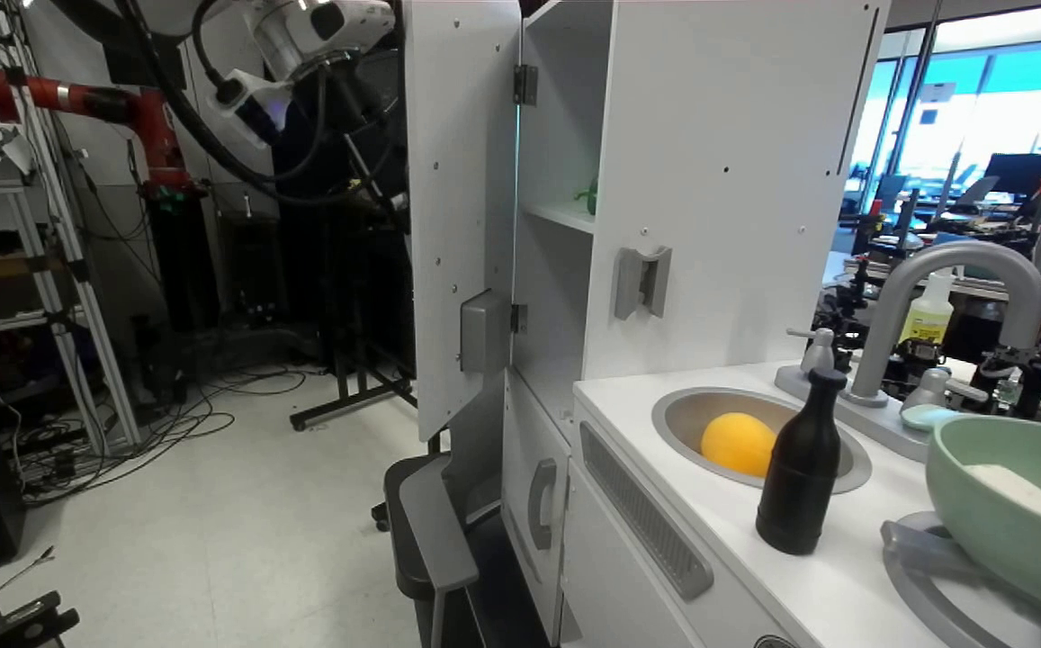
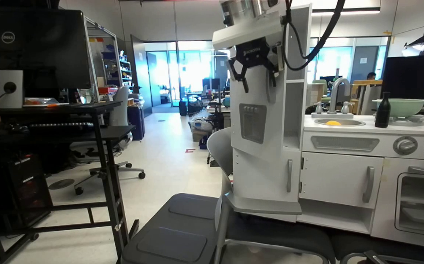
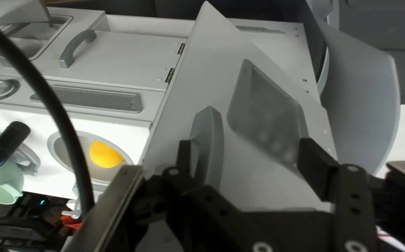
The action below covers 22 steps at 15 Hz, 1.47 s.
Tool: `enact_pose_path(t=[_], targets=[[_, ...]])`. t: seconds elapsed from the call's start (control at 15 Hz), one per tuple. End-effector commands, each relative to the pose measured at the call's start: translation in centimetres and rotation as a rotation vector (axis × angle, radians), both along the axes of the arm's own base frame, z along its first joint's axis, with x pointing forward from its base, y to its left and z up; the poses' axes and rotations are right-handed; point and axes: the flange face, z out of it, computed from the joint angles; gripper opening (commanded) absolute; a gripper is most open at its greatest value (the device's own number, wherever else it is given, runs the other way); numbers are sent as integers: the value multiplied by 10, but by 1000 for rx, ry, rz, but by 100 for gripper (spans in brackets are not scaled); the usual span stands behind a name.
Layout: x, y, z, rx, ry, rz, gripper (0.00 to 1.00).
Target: Open the cabinet, then put the bottle and the orange object in the bottom compartment of the cabinet
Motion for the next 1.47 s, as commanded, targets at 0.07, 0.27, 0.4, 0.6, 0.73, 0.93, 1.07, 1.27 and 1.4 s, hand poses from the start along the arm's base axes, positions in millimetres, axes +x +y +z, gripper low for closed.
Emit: enact_pose_path(t=[0.07, 0.27, 0.4, 0.6, 0.73, 0.93, 1.07, 1.27, 1.4], targets=[[1, 36, -1, 20, 36, 110, 100], [-10, 62, 10, 26, 70, 231, 100], [-18, 83, 20, 26, 88, 306, 100], [-24, 107, 31, 25, 114, 428, 100], [-28, 119, 38, 23, 137, 514, 100], [-40, 127, 55, -2, 193, 631, 100], [-53, 119, 74, -40, 251, 710, 100], [-75, 97, 121, -100, 331, 810, 100], [-93, 81, 157, -146, 373, 874, 100]])
